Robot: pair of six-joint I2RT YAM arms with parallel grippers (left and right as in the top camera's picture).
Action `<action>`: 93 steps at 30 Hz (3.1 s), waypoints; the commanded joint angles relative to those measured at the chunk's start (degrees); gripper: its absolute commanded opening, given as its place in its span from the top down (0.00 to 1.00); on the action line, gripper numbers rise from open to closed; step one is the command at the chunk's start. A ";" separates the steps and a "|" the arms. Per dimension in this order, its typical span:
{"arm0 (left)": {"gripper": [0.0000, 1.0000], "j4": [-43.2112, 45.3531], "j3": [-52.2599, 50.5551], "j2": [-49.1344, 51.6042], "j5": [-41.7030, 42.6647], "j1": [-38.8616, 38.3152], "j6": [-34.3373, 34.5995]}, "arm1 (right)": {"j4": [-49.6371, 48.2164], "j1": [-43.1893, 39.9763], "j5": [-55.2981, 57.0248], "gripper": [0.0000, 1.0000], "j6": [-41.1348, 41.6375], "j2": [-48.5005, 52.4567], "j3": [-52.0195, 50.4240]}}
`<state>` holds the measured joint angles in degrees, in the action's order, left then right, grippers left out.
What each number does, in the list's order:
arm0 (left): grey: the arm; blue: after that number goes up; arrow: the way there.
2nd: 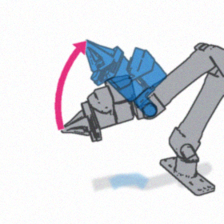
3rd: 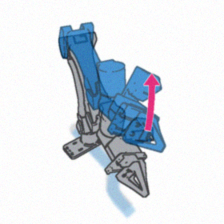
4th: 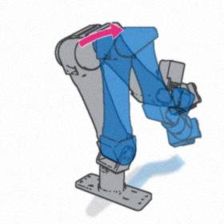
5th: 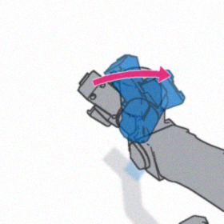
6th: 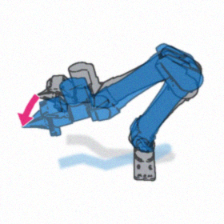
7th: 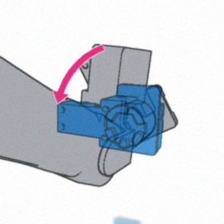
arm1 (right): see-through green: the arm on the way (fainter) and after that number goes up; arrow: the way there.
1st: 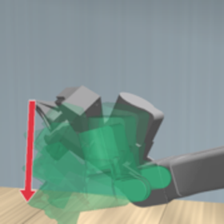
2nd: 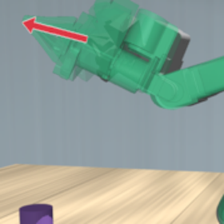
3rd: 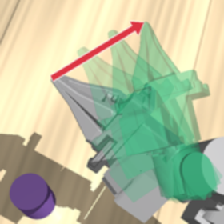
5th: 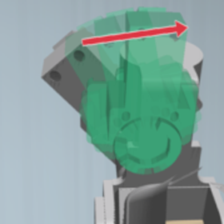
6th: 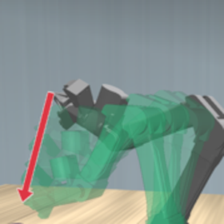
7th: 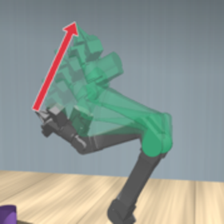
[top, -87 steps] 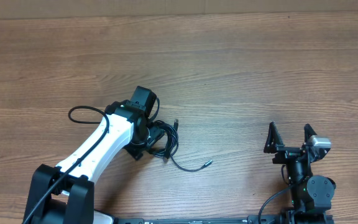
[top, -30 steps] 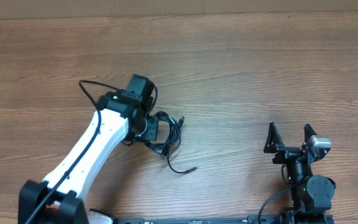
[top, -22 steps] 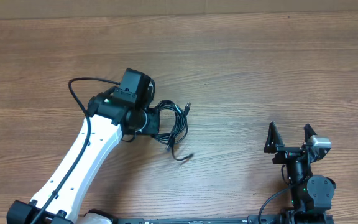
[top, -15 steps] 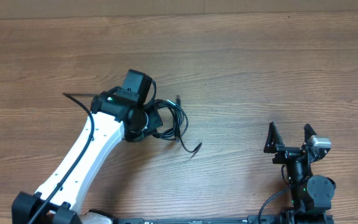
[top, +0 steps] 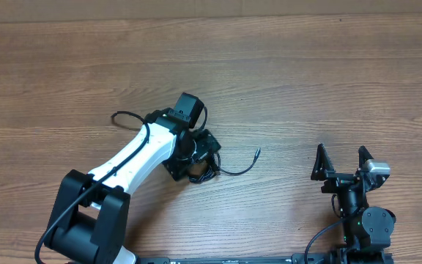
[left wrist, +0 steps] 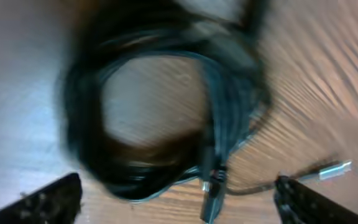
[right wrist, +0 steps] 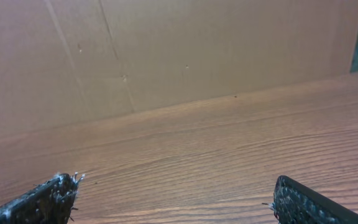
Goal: Untangle cables
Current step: 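Lift the cable coil with the left gripper, then move the right gripper toward the coil held by the left gripper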
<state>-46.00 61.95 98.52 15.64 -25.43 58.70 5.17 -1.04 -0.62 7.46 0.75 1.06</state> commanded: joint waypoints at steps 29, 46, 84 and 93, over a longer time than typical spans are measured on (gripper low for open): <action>0.75 6.56 -10.38 0.61 -12.90 2.36 -27.80 | -0.33 -0.04 0.55 0.00 -0.07 -0.15 -0.59; 0.96 6.54 -10.43 0.59 -7.93 2.36 -31.36 | -0.33 -0.04 0.55 0.00 -0.07 -0.15 -0.59; 0.96 -5.60 -3.87 -14.64 -3.98 2.56 -32.98 | -1.49 -0.04 -12.61 0.00 18.73 -0.15 -0.59; 0.96 -5.60 -3.87 -14.64 -4.00 2.56 -33.00 | -1.99 -0.04 -43.93 0.00 58.18 -0.15 -0.59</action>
<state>-51.70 56.69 85.19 10.50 -23.11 26.79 3.60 -1.04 -28.67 48.14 0.75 1.06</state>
